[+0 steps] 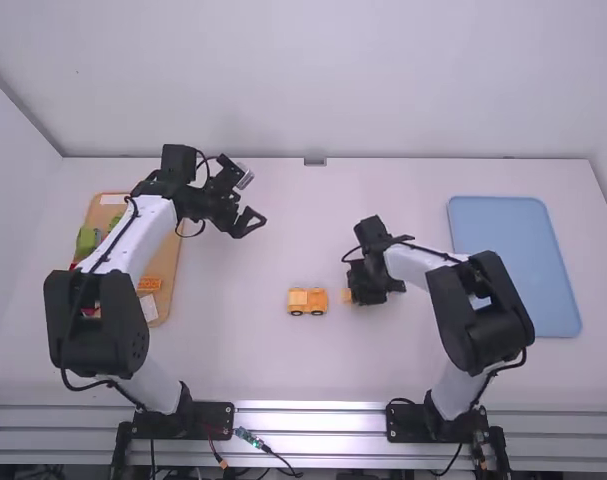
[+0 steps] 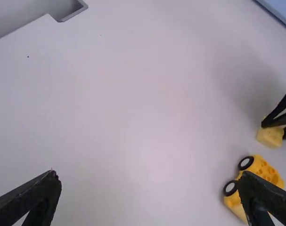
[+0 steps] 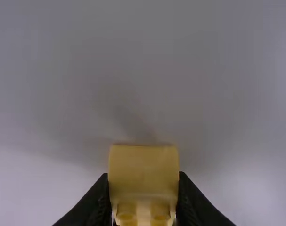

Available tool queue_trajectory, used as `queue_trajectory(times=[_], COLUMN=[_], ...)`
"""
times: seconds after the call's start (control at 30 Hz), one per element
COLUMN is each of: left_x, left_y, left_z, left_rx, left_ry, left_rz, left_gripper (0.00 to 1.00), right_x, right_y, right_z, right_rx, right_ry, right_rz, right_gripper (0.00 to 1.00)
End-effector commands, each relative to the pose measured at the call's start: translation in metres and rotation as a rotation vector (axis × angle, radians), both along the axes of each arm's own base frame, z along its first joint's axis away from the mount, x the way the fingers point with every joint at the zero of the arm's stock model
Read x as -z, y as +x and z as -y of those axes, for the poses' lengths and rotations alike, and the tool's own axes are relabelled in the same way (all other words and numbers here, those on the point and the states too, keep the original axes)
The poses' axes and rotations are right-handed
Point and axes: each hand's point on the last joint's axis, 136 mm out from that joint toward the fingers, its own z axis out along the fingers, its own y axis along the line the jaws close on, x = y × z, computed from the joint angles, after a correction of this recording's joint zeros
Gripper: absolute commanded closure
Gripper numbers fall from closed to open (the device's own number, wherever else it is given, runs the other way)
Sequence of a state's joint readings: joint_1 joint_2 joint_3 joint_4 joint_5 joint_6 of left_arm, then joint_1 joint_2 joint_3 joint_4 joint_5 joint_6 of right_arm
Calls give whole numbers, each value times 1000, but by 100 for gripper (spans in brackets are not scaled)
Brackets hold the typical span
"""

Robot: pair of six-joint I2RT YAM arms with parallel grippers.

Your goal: Assemble lego blocks to make yellow taxi

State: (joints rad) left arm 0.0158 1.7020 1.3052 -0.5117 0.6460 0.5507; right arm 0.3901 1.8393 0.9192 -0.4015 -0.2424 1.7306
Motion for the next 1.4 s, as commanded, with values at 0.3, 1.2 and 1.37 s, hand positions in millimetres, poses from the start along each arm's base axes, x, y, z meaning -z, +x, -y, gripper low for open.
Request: queue_trajectory(times=[0.3,1.2,1.37], left_x=[-8,-10,-10], left_y=[2,0,0], left_z=[2,8,8], left_rx=[22,40,40], left_ry=[-15,-37,-37], left_rz=[22,23,23], left_gripper=[1,1,1], right_x=[18,-19,-32], right_y=[-15,11,17], right_z=[16,26,41], right_rx=[-48,-222,-237], right_ry=[-8,352,235], right_rz=[-56,99,133], right_gripper=[48,100,100])
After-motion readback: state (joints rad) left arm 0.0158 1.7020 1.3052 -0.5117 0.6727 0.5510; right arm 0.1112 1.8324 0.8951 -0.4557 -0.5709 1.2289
